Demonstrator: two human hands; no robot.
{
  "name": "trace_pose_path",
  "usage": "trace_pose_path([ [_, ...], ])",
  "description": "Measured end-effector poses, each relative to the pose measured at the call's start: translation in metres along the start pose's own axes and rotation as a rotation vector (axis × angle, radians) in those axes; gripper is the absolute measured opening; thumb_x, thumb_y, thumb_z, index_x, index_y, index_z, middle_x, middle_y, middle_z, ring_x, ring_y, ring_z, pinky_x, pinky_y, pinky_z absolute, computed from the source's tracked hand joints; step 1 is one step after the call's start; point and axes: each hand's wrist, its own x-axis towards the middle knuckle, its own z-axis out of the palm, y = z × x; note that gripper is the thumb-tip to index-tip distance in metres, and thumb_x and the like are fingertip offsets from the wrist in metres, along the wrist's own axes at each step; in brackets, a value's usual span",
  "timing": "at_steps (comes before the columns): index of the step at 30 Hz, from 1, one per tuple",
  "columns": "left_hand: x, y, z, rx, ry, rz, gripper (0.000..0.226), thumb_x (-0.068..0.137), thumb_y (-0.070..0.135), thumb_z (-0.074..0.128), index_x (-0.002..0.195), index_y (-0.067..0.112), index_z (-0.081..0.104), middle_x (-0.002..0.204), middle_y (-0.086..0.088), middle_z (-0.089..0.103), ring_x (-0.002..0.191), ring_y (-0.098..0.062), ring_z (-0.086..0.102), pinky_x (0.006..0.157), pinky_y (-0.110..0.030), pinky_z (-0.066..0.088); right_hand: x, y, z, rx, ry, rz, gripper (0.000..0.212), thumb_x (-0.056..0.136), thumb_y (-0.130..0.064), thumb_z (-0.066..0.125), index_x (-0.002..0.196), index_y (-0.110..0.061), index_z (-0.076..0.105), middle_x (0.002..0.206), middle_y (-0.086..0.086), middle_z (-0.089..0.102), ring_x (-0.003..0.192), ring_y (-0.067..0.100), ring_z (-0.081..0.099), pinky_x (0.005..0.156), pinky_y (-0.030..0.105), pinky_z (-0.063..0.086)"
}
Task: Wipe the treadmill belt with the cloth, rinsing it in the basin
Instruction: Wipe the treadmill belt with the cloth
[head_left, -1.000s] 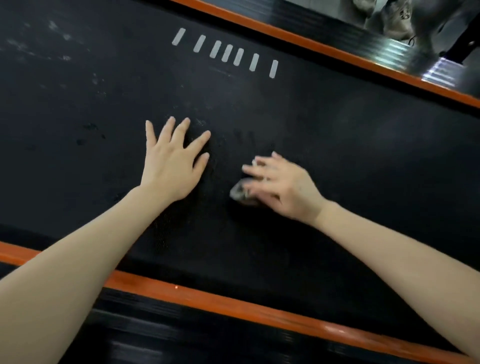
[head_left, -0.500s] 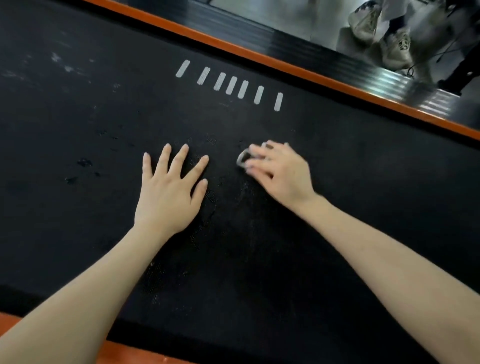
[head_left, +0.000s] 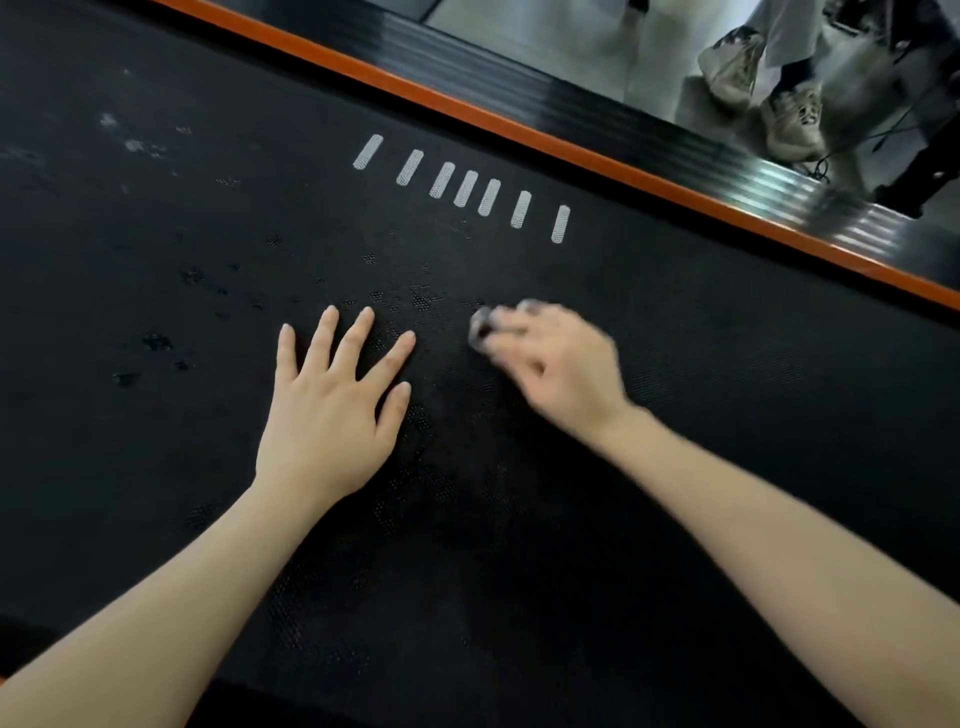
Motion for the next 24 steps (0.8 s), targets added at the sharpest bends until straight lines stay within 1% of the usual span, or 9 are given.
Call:
trace_pose_path([
  [4, 0.001, 0.000, 0.000, -0.004, 0.001, -0.005, 0.053, 0.095, 0.047, 0.022, 0.143, 0.032, 0.038, 0.149, -0.013, 0.036, 0.141, -0.038, 0.022, 0.113, -0.060, 0.012, 0.049, 0.078, -0.001, -0.129, 0.010, 0.596, 0.023, 0.091, -0.030, 0.055, 0.105, -0.025, 0.073, 0.123, -0.005, 0.064, 0.111, 0.025, 0.058, 0.091, 0.032, 0.043],
  [5, 0.002, 0.000, 0.000, -0.004, 0.000, -0.006, 0.053, 0.095, 0.047, 0.022, 0.143, 0.032, 0.039, 0.149, -0.014, 0.036, 0.140, -0.038, 0.023, 0.113, -0.061, 0.012, 0.057, 0.075, 0.002, -0.157, -0.001, 0.646, 0.024, 0.091, -0.029, 0.054, 0.106, -0.025, 0.072, 0.124, -0.007, 0.063, 0.111, 0.024, 0.057, 0.092, 0.031, 0.041],
  [7, 0.003, 0.001, -0.001, -0.001, -0.008, -0.005, 0.053, 0.095, 0.047, 0.022, 0.143, 0.032, 0.039, 0.149, -0.014, 0.037, 0.140, -0.039, 0.024, 0.113, -0.061, 0.013, 0.070, 0.042, 0.010, -0.129, 0.074, 0.565, 0.018, 0.086, -0.024, 0.060, 0.096, -0.024, 0.075, 0.111, -0.008, 0.069, 0.097, 0.025, 0.063, 0.081, 0.029, 0.046],
  [9, 0.003, 0.001, -0.002, 0.001, -0.012, -0.008, 0.053, 0.095, 0.047, 0.022, 0.142, 0.031, 0.040, 0.148, -0.014, 0.037, 0.140, -0.039, 0.024, 0.112, -0.061, 0.013, 0.072, 0.001, 0.025, -0.044, 0.112, 0.264, 0.012, 0.076, -0.021, 0.066, 0.083, -0.023, 0.076, 0.095, -0.006, 0.073, 0.081, 0.027, 0.066, 0.070, 0.030, 0.051],
  [11, 0.002, 0.001, -0.002, 0.001, -0.018, -0.007, 0.054, 0.095, 0.047, 0.021, 0.143, 0.032, 0.039, 0.149, -0.013, 0.037, 0.140, -0.038, 0.024, 0.113, -0.060, 0.013, 0.071, -0.013, 0.035, -0.001, 0.018, 0.119, 0.017, 0.078, -0.024, 0.065, 0.091, -0.024, 0.076, 0.099, -0.005, 0.072, 0.086, 0.028, 0.065, 0.073, 0.032, 0.052],
  [13, 0.001, 0.001, -0.002, -0.005, -0.022, -0.009, 0.053, 0.095, 0.048, 0.020, 0.144, 0.033, 0.037, 0.150, -0.012, 0.036, 0.141, -0.037, 0.022, 0.113, -0.059, 0.013, 0.077, 0.012, 0.032, -0.020, -0.039, 0.157, 0.025, 0.086, -0.026, 0.061, 0.109, -0.030, 0.070, 0.109, -0.007, 0.069, 0.096, 0.026, 0.062, 0.078, 0.032, 0.050],
  [19, 0.000, 0.001, -0.001, 0.006, -0.014, -0.012, 0.053, 0.095, 0.047, 0.022, 0.143, 0.032, 0.038, 0.148, -0.012, 0.038, 0.141, -0.036, 0.024, 0.113, -0.059, 0.015, 0.071, 0.127, 0.001, -0.250, -0.033, 0.768, 0.032, 0.097, -0.025, 0.043, 0.121, -0.034, 0.062, 0.127, 0.001, 0.060, 0.107, 0.034, 0.054, 0.087, 0.041, 0.046],
  [22, 0.001, 0.002, -0.002, 0.014, -0.013, -0.014, 0.053, 0.094, 0.047, 0.024, 0.142, 0.032, 0.040, 0.147, -0.012, 0.039, 0.140, -0.037, 0.026, 0.112, -0.060, 0.016, 0.095, 0.126, 0.011, -0.300, 0.023, 1.083, 0.033, 0.093, -0.014, 0.043, 0.114, -0.026, 0.066, 0.121, 0.010, 0.059, 0.108, 0.037, 0.052, 0.092, 0.047, 0.044],
  [24, 0.002, 0.001, -0.002, 0.014, -0.017, -0.015, 0.053, 0.094, 0.047, 0.024, 0.142, 0.032, 0.041, 0.147, -0.013, 0.040, 0.140, -0.037, 0.026, 0.112, -0.060, 0.016, 0.123, 0.103, 0.024, -0.306, 0.018, 1.130, 0.028, 0.090, -0.011, 0.047, 0.109, -0.018, 0.066, 0.117, 0.012, 0.060, 0.107, 0.037, 0.053, 0.089, 0.049, 0.045],
])
